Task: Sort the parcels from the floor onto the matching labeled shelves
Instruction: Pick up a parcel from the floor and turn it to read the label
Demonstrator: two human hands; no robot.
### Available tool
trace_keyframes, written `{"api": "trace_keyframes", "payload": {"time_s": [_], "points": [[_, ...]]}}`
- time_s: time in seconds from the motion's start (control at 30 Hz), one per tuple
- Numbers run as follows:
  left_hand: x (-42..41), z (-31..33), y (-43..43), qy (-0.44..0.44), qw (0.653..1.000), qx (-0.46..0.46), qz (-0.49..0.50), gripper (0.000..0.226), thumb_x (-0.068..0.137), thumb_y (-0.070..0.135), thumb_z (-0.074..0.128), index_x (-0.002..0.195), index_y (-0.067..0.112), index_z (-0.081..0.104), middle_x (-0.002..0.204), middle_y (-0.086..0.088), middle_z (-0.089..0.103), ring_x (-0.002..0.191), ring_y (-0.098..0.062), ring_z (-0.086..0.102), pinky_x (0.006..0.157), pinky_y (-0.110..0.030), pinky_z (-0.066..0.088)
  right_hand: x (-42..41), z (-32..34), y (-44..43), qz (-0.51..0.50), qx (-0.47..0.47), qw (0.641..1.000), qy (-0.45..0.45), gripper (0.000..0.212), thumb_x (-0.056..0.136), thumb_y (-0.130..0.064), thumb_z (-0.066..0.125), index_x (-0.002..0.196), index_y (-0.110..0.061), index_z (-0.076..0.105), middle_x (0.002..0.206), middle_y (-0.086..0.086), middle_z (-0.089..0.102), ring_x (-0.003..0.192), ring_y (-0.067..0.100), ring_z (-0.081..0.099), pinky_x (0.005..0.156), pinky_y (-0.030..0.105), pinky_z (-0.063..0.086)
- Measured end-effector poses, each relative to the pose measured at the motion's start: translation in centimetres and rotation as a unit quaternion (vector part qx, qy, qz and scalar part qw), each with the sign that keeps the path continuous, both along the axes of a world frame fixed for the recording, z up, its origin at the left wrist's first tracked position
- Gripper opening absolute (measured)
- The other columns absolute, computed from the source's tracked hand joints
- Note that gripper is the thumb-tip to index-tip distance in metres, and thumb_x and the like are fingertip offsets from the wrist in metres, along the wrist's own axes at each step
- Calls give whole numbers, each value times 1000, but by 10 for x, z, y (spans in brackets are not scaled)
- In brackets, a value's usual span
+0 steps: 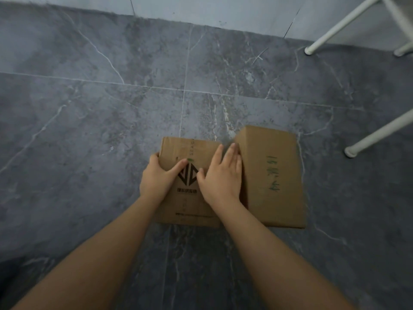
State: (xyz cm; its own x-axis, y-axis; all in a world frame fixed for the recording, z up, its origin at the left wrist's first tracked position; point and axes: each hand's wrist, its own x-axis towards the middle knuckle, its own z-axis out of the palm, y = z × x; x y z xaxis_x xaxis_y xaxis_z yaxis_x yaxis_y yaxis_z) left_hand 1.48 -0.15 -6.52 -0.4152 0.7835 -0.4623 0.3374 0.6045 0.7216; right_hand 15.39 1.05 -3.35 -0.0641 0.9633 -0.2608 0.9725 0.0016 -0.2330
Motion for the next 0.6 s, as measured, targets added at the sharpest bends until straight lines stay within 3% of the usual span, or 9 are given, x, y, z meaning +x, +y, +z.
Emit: {"api": "trace_keyframes", "payload": {"time_s": [0.13,0.23,0.33,0.43,0.6], "points": [[-4,-1,1,-10,1000,-21,16,77,63,65,68,121,17,50,104,0,62,91,-21,61,79,-38,53,22,-10,3,-40,-78,995,55,97,86,-65,41,151,-16,-11,160,19,-9,148,33,-7,118,43,0],[-5,-4,0,-56,997,-34,34,77,60,62,72,121,19,52,103,2,63,86,-16,59,69,-30,50,22,-21,3,-62,-118,976,171,112,75,-69,55,150,-21,-13,161,9,3,147,29,11,116,46,15],[-5,-7,-1,-84,995,-39,40,75,56,57,78,116,19,55,107,-2,67,96,-21,63,85,-41,54,11,-30,-4,-118,-103,945,289,125,64,-64,70,149,-28,-15,159,2,17,141,23,29,107,37,32],[-5,-6,1,-80,995,-40,39,71,55,56,79,112,19,58,106,-2,67,97,-22,63,88,-43,53,10,-39,-6,-149,-67,922,351,128,61,-57,77,150,-29,-10,157,1,23,139,17,32,98,23,30],[-3,-2,-1,-86,995,-35,48,61,57,55,78,104,23,58,104,-3,68,96,-22,64,89,-43,53,10,-38,-7,-144,-53,912,381,125,63,-52,78,150,-30,-8,156,0,26,138,14,33,97,20,29]]}}
